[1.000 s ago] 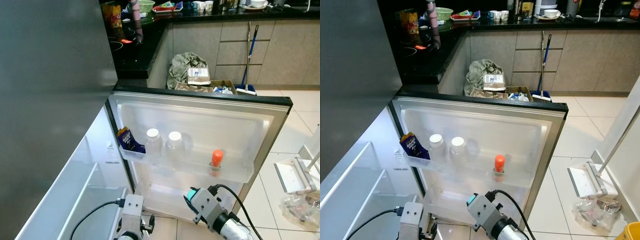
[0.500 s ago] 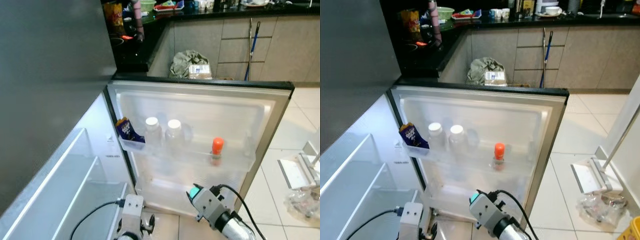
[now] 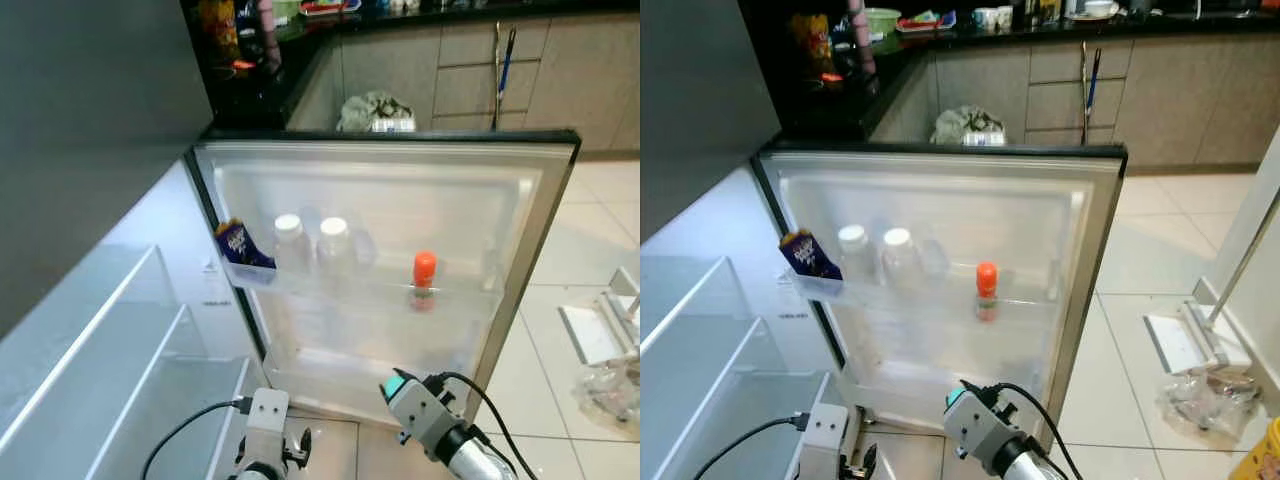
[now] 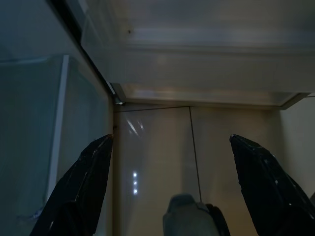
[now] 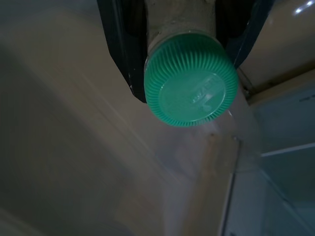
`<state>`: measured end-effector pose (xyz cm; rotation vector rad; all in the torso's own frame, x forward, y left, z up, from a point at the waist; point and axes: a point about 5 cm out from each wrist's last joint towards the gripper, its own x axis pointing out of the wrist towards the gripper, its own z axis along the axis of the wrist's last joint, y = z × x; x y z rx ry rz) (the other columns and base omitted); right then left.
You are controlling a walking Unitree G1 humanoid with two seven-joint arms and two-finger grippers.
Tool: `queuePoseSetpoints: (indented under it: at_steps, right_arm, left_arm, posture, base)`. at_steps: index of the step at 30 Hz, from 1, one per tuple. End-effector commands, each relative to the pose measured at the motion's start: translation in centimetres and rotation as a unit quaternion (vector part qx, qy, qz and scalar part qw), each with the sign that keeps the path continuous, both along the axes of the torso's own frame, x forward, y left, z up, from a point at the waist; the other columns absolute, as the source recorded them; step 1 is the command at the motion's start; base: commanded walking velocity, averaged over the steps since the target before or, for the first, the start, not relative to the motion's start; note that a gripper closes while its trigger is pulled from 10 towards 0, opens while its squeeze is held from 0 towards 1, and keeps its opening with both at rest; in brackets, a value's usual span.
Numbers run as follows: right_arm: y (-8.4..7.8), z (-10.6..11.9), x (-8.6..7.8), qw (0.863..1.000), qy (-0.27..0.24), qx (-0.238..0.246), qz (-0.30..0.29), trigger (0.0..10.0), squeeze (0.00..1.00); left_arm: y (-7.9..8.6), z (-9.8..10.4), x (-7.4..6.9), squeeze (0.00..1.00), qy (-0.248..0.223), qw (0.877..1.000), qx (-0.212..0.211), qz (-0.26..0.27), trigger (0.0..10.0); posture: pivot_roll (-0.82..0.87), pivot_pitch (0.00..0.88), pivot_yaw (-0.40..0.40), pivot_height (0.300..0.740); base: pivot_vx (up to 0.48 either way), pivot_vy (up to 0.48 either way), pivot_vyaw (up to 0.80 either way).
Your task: Restocking fridge
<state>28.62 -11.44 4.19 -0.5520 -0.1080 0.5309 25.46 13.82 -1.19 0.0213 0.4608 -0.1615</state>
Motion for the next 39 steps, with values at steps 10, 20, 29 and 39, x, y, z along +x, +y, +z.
queuePoseSetpoints:
  at_steps: [10, 20, 29, 39]
  right_arm:
    - [0.3, 1.2, 0.7, 0.999, -0.048, 0.001, -0.007, 10.0, 0.0]
    - [-0.4, 3.5, 2.2, 0.995, -0.094, 0.019, -0.024, 10.0, 0.0]
    - [-0.9, 4.0, 3.0, 0.995, -0.091, 0.027, -0.036, 10.0, 0.0]
    - [-1.5, 3.7, 3.8, 0.993, -0.053, 0.066, -0.082, 10.0, 0.0]
  left_arm:
    - [0.7, 0.2, 0.4, 0.0, 0.001, 1.0, 0.007, 0.003, 10.0]
    - [0.7, 0.4, 0.6, 0.0, -0.006, 1.0, 0.005, 0.006, 10.0]
    - [0.8, 0.5, 0.6, 0.0, -0.007, 1.0, 0.008, -0.001, 10.0]
    - [1.2, 1.4, 0.9, 0.0, -0.024, 1.0, 0.012, -0.007, 10.0]
  posture:
    - [-0.04, 0.14, 0.092, 0.621]
    - [-0.03, 0.143, 0.09, 0.621]
    - [0.01, 0.167, 0.107, 0.621]
    - [0.06, 0.202, 0.118, 0.621]
  base:
    - [0.0, 0.0, 0.0]
    - [0.0, 0.0, 0.0]
    - [0.0, 0.0, 0.0]
    - [0.0, 0.0, 0.0]
